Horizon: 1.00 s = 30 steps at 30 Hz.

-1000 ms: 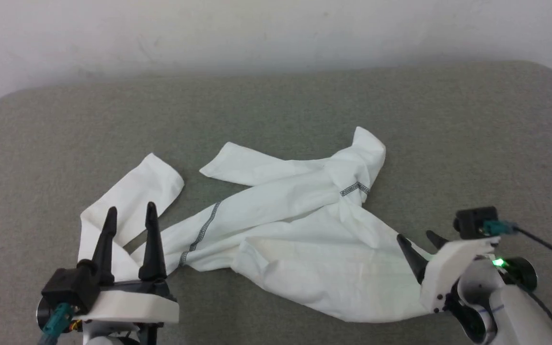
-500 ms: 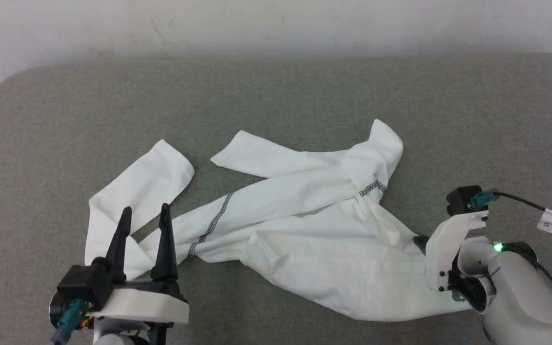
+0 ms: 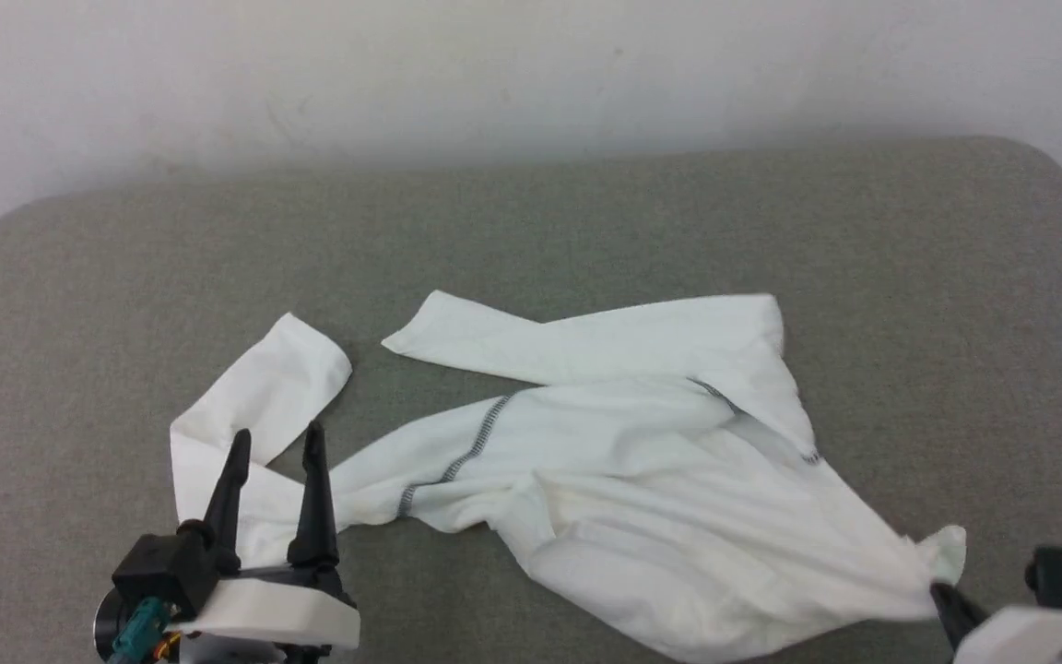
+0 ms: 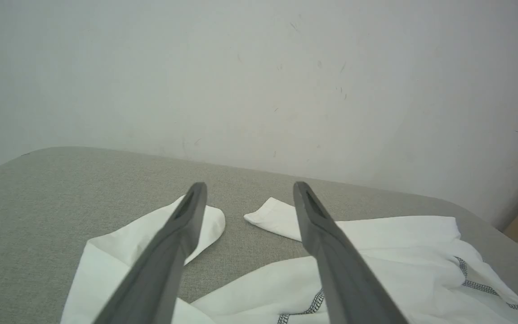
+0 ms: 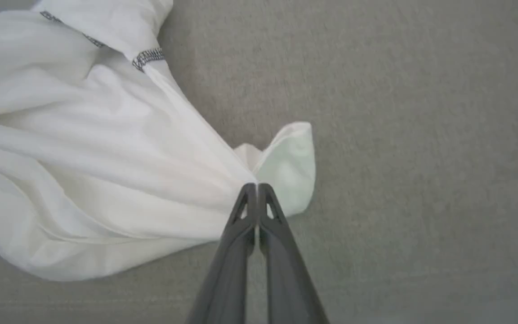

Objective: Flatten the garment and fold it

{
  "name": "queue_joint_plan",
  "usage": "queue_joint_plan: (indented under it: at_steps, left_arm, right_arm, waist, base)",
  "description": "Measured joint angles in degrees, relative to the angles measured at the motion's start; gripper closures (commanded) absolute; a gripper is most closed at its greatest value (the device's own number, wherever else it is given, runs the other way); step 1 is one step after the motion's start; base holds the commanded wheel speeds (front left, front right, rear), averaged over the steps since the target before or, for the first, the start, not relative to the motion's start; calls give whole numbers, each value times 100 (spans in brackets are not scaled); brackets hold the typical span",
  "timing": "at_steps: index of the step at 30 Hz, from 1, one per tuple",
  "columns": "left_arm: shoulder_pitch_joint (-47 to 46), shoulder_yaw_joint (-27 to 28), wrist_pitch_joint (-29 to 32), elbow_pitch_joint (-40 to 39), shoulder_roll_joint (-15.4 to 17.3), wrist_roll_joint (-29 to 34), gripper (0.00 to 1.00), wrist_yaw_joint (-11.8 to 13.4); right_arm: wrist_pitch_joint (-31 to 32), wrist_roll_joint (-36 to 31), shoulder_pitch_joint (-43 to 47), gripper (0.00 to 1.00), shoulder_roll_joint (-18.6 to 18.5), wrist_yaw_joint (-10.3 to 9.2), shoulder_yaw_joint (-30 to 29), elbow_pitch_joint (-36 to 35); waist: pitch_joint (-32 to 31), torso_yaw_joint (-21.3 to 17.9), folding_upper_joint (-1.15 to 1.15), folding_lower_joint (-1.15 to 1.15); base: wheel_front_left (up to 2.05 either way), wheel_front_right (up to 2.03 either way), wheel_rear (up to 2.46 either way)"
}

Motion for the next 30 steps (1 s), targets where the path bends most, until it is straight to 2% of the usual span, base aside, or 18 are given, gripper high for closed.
queue_joint_plan:
  at_steps: [2,5,6,7,11,14,17,23,30]
  left_arm:
    - [40,26,1,7,-1,1,0,0]
    - [49,44,0,13,0,2,0,-1]
    - [49,42,0,18,-1,2,0,-1]
    - [48,38,0,30,-1,1,0,-1]
    - [41,2,0,89,-3,0,0,-8]
    - [32,-2,0,90,-2,-3,0,-8]
    - [19,-5,0,83,-2,-36,0,-7]
    - [-198,-151,0,56,-4,-44,0,-5]
    - [-594,-341,1,-7,-2,-91,0,-7]
  right_arm:
    - [407,-151,663,100,322,-1,-342,-461]
    - [911,-260,1265,100,619,-1,-491,-859]
    - [955,-259,1339,55,666,-1,-506,-925]
    - [949,-255,1359,0,693,-1,-509,-968]
    - [289,-265,1166,0,745,-1,-727,-1266]
    - [-339,-269,687,0,740,-2,-995,-1480]
    - [-560,-309,49,0,734,-2,-1000,-1456]
    - [-174,-225,-1582,0,265,-5,-175,-449]
    - [726,299,-3350,0,-270,-7,1283,1199]
  waist:
    - [-54,-42,0,-1]
    - [-76,-108,0,-1]
    - [-70,-122,0,-1]
    - [-58,-130,0,-1]
    - [-33,-95,0,0]
    - [-18,-26,0,0]
    - [18,40,0,0]
    - [208,192,0,1]
    - [563,513,0,1]
  base:
    - [0,0,0]
    - [0,0,0]
    - [0,0,0]
    - [0,0,0]
    - [0,0,0]
    - [0,0,0]
    - [0,0,0]
    - [0,0,0]
    - [0,0,0]
